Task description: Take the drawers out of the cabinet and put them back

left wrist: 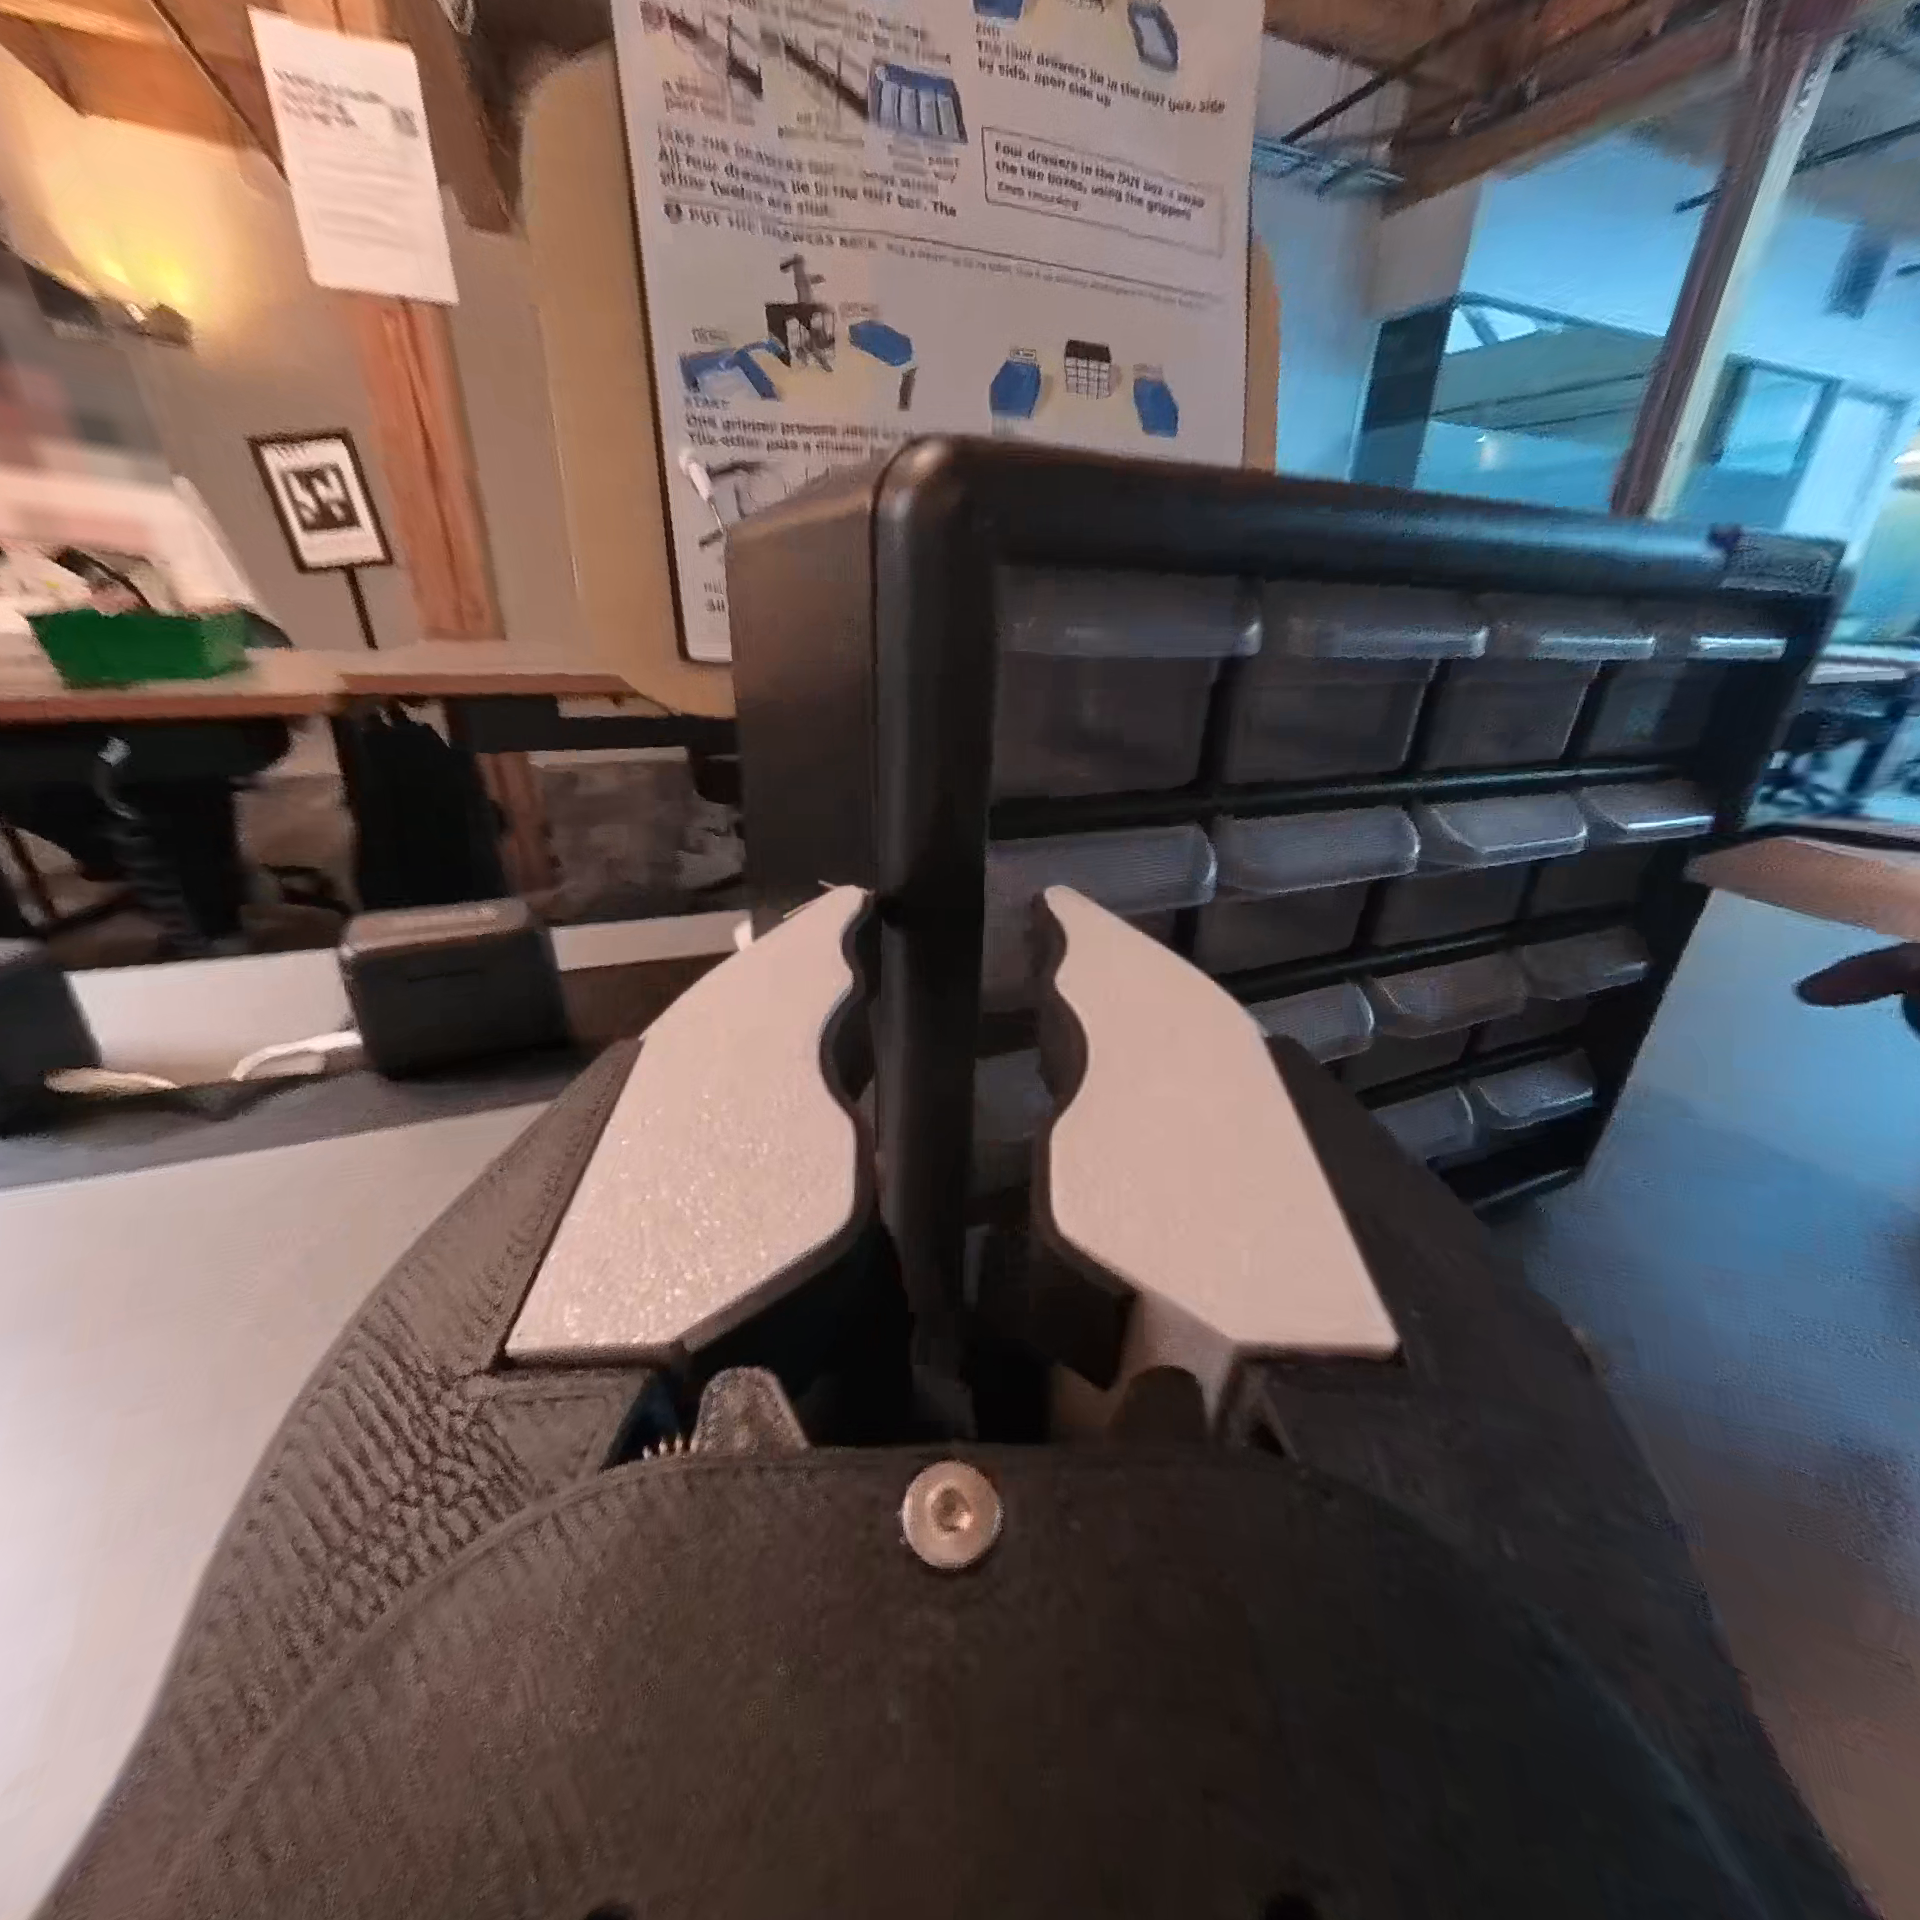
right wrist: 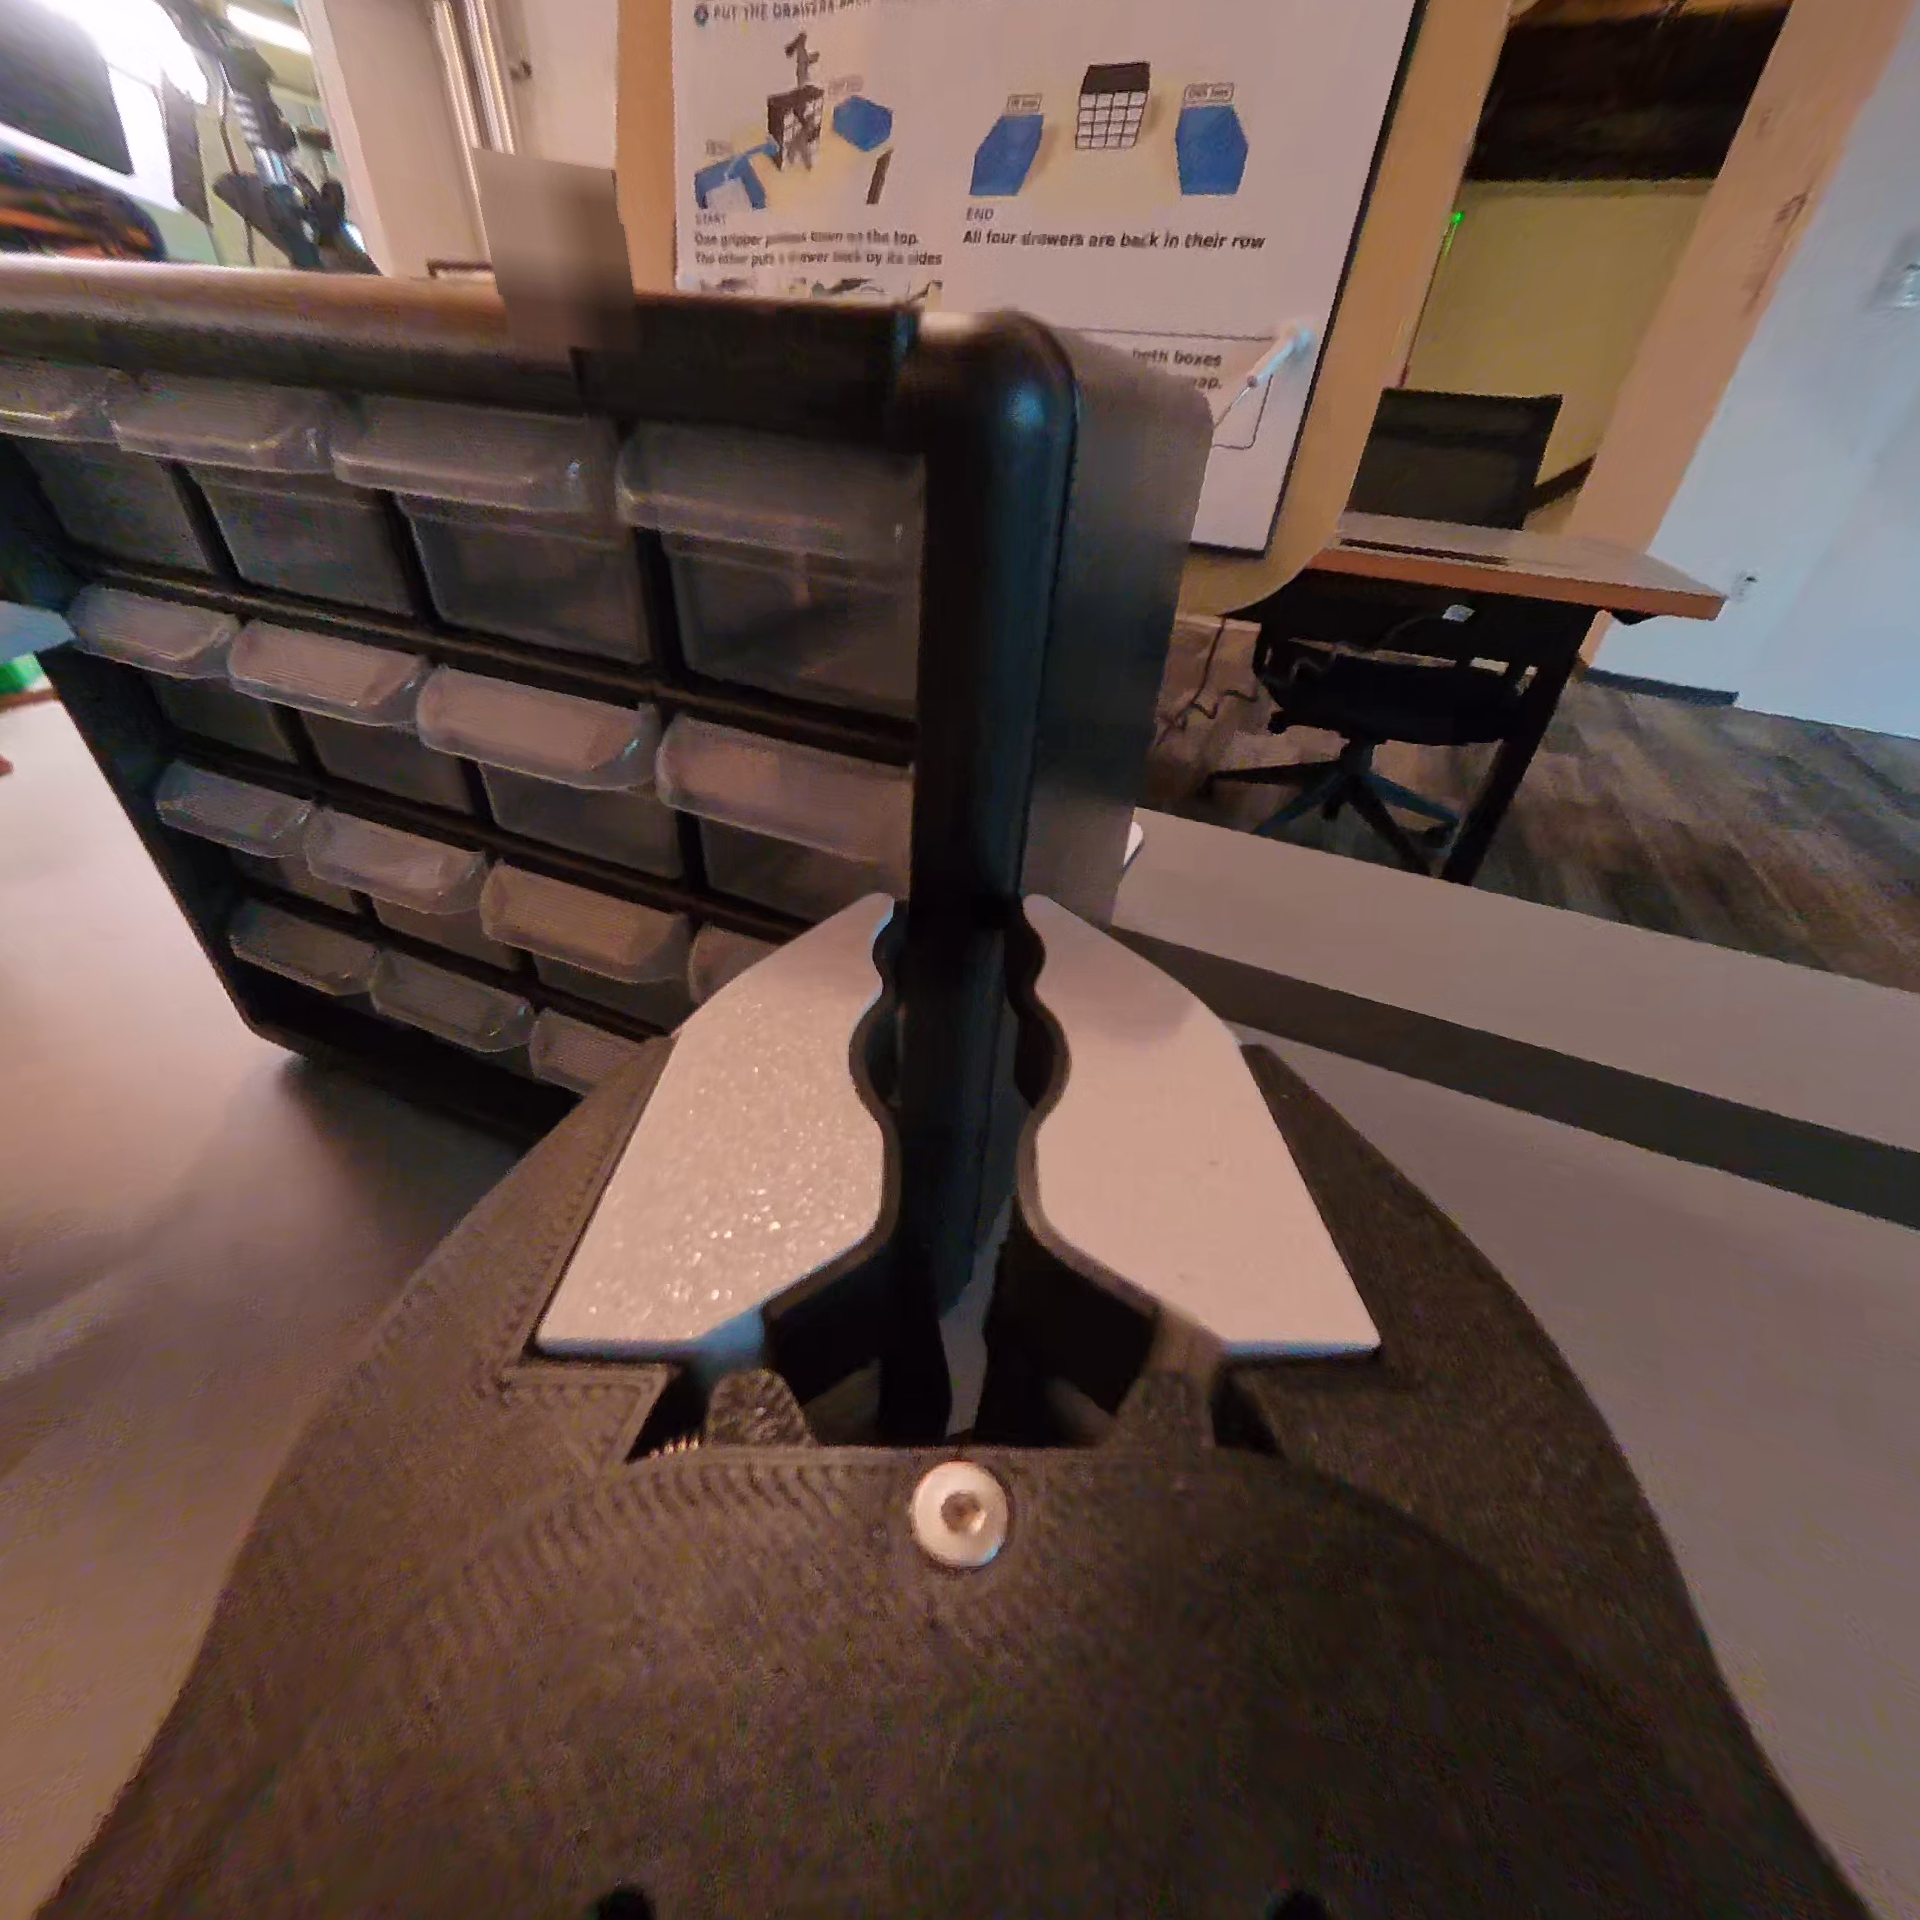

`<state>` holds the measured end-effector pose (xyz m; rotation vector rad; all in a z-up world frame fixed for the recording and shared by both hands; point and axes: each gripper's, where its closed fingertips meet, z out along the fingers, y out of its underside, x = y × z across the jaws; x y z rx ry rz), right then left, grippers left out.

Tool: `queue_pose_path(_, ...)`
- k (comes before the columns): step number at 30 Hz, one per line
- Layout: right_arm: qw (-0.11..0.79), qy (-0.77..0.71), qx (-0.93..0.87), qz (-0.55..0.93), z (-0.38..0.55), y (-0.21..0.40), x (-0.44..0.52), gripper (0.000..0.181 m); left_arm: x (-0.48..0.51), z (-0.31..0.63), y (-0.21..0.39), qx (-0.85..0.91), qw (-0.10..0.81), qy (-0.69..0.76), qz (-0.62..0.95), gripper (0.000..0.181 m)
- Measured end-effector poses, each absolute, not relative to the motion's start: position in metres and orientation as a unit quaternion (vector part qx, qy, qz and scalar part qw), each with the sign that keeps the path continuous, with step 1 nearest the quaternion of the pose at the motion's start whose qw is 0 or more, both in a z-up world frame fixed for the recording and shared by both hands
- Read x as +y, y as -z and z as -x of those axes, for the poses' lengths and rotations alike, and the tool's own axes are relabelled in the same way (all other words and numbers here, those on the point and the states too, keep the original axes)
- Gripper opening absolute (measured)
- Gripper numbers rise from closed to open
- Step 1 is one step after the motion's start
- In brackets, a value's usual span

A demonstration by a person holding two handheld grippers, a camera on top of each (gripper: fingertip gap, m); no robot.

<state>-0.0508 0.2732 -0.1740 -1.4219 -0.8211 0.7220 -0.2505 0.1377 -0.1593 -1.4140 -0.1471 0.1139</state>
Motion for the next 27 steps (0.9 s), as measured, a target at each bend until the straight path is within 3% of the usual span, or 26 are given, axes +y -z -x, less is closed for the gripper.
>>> queue_pose_path(3,0.608,-0.332,-0.362,0.624,0.052,0.185,0.273,0.019,0.146,0.257,0.194,-0.05,0.711,-0.092,0.696,0.027)
queue_pose_path(14,0.632,-0.328,-0.373,0.596,0.057,0.194,0.276,0.02,0.147,0.264,0.198,-0.088,0.711,-0.07,0.695,0.022)
queue_pose_path(20,0.579,-0.368,-0.365,0.63,0.057,0.213,0.275,0.019,0.142,0.262,0.204,-0.09,0.709,-0.014,0.7,0.018)
queue_pose_path(27,0.576,-0.343,-0.366,0.645,0.053,0.219,0.271,0.016,0.137,0.259,0.211,-0.067,0.685,-0.064,0.723,0.014)
